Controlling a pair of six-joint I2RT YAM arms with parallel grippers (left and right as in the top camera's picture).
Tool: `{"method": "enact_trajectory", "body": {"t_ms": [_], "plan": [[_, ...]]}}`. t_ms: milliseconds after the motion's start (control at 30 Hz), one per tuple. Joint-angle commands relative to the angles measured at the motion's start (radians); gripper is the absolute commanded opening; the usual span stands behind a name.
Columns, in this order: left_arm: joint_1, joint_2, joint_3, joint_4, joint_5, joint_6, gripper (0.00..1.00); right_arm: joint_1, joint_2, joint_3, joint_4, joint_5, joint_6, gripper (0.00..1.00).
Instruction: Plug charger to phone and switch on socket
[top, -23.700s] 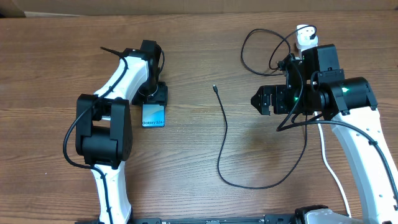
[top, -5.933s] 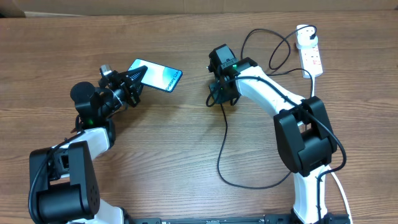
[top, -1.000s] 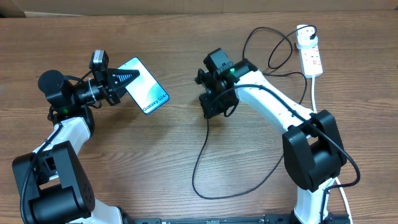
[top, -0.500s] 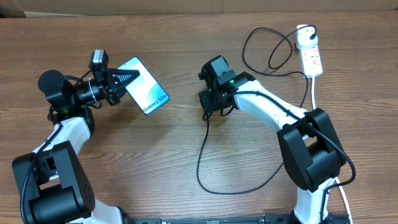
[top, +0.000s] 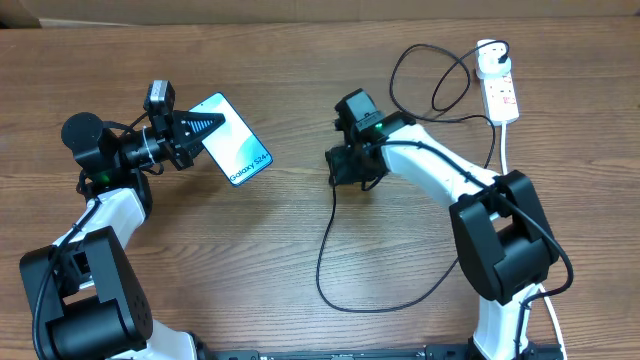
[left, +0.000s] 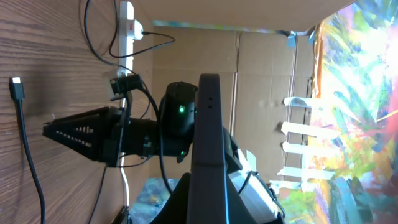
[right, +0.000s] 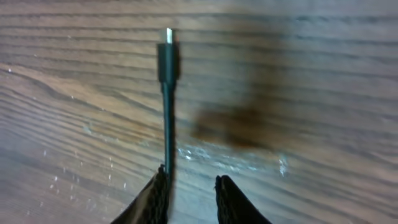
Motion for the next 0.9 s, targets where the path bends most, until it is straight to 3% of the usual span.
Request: {"method": "enact_trajectory", "body": {"t_ms": [0, 333, 533, 867], "plan": [[0.0, 0.005, 0.021, 0.005, 0.014, 0.024, 0.04, -0.016, 0.013, 0.04, -0.027, -0.103, 0.04, 0.27], [0.0, 0.005, 0.021, 0.005, 0.014, 0.027, 0.04, -0.011, 0.025, 0.04, -0.179, -0.274, 0.067, 0.31], [0.0, 0.005, 0.021, 0.005, 0.014, 0.027, 0.04, -0.005, 0.029, 0.04, -0.2, -0.28, 0.078, 0.32], [0.0, 0.005, 0.021, 0.005, 0.014, 0.027, 0.04, -0.011, 0.051, 0.04, -0.027, -0.015, 0.072, 0.32]]}}
